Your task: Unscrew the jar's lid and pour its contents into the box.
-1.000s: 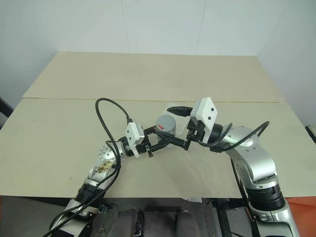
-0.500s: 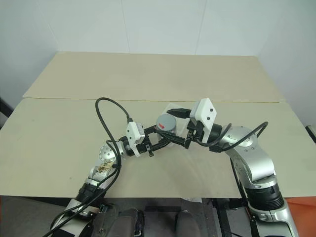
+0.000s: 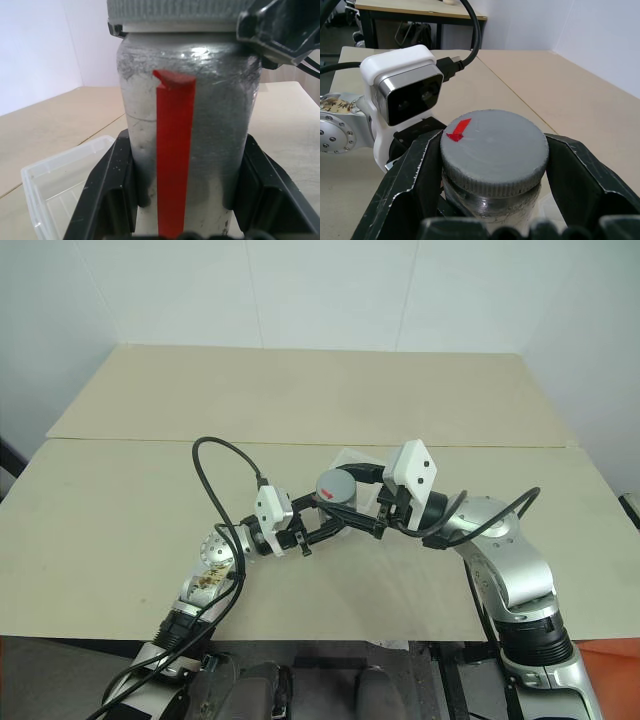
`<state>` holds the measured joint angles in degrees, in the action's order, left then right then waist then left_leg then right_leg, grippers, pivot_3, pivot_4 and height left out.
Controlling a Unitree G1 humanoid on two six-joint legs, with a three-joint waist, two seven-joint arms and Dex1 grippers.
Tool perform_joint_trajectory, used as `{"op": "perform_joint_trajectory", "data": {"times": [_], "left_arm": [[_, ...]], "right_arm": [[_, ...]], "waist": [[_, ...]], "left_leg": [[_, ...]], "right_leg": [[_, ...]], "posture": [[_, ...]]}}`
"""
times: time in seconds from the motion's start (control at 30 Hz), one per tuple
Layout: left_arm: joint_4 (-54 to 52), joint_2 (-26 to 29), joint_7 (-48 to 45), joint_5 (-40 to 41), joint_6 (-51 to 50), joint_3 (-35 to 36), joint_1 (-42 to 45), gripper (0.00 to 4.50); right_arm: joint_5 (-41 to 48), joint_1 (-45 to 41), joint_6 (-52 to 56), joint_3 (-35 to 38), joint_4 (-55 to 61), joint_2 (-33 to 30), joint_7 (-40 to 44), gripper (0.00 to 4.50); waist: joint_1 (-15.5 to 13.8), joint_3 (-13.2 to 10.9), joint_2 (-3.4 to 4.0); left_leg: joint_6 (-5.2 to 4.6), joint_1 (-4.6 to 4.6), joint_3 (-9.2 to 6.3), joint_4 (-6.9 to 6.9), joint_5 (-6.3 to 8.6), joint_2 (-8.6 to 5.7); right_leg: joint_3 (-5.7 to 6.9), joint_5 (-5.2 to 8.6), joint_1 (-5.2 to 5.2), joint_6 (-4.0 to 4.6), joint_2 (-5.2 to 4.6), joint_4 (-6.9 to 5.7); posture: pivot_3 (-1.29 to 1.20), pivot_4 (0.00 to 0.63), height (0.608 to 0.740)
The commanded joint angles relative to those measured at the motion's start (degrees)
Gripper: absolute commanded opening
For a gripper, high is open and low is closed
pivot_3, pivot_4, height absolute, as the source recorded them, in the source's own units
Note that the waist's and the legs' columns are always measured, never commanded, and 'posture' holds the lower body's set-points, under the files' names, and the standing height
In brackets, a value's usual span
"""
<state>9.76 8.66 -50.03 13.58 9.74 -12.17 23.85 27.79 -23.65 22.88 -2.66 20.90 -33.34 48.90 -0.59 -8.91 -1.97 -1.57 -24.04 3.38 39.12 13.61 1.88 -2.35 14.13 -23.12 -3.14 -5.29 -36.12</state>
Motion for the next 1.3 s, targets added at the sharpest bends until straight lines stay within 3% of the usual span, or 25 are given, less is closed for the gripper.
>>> {"op": "perform_joint_trajectory", "data": {"times": [0.03,0.5,0.9,1.1,1.3], "left_arm": [[-0.99,-0.37,-0.40,0.39,1.42,0.05,0.94,2.02],[-1.19,-0.34,-0.76,0.24,1.82,-0.37,0.24,2.02],[-0.45,-0.14,-0.78,-0.44,2.87,-0.65,0.45,2.02],[-1.09,0.39,-0.97,-0.26,2.50,-0.48,0.23,2.02],[-1.15,3.20,0.53,-1.40,2.00,1.26,1.89,2.02]], "right_arm": [[0.14,-0.12,-1.27,1.69,1.73,0.16,-0.61,3.35],[0.58,-0.10,-1.39,1.95,1.96,0.15,-0.50,3.35],[9.98,-0.22,3.65,9.02,2.78,4.09,-6.62,3.35],[11.13,3.90,4.94,13.97,4.41,3.98,-12.03,3.35],[3.93,14.45,10.17,16.76,4.44,0.30,-21.07,3.35]], "waist": [[0.00,0.00,0.00],[0.00,0.00,0.00],[-0.07,0.00,0.00],[-0.05,0.00,0.00],[-0.06,0.01,0.01]], "left_leg": [[0.00,0.00,0.00,0.00,0.00,0.00],[0.00,0.00,0.00,0.00,0.00,0.00],[0.00,0.00,-0.01,0.00,0.00,0.01],[0.00,-0.01,-0.01,0.00,0.00,0.01],[0.00,-0.02,0.00,0.00,0.00,0.00]], "right_leg": [[0.00,0.00,0.00,0.00,0.00,0.00],[0.00,0.00,0.00,0.00,0.00,0.00],[0.00,0.00,0.00,0.00,0.00,0.00],[0.01,0.00,0.00,0.00,-0.01,0.00],[0.00,0.00,0.00,0.00,-0.01,0.00]], "posture": [[0.00,0.150,0.740],[0.00,0.150,0.740],[0.00,0.150,0.740],[0.00,0.150,0.740],[0.00,0.150,0.740]]}}
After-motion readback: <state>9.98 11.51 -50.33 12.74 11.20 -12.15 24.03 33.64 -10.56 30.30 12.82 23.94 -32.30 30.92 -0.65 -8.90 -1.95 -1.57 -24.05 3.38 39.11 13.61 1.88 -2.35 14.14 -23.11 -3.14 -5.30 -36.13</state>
